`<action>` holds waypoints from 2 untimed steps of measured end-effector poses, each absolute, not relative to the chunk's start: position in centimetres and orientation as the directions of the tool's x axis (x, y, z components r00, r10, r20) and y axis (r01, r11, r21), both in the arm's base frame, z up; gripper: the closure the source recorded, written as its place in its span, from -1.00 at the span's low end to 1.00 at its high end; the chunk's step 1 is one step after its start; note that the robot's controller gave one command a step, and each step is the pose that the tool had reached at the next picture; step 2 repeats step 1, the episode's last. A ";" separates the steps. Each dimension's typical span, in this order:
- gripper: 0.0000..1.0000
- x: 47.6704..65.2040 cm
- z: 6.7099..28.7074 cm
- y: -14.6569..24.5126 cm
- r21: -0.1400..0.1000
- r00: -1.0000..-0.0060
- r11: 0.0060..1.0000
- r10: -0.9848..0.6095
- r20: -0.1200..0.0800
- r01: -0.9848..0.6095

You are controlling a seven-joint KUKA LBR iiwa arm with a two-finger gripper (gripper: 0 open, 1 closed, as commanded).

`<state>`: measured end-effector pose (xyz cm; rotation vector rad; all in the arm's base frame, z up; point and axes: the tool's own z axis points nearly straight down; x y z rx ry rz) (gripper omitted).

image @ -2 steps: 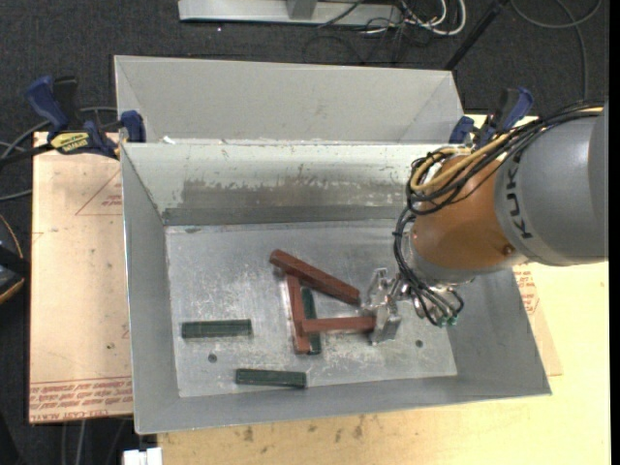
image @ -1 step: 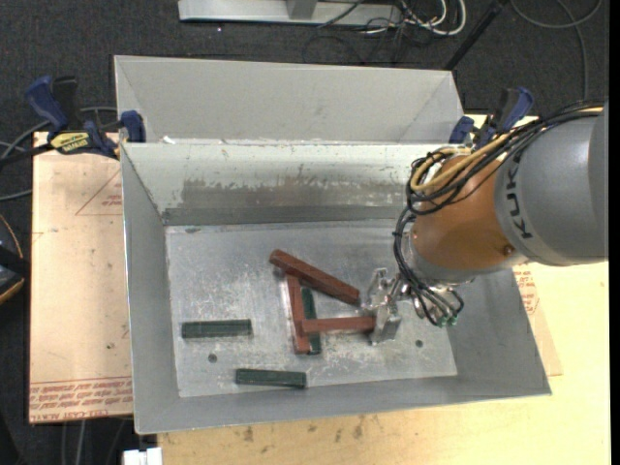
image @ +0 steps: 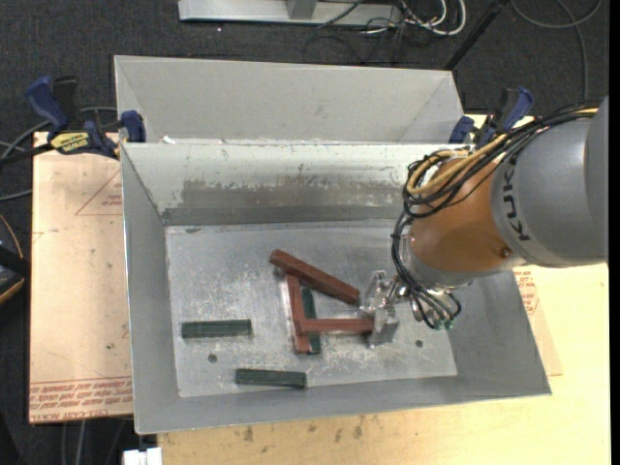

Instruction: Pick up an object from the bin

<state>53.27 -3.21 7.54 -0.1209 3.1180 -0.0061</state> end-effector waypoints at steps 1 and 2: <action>1.00 52.6 23.2 -4.6 0.000 -0.998 0.998 -0.066 -0.005 -0.066; 1.00 52.6 23.2 -4.6 0.000 -0.998 0.998 -0.066 -0.005 -0.066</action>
Offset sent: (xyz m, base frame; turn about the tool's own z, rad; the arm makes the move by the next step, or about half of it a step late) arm 0.0000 0.0000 0.0000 0.0000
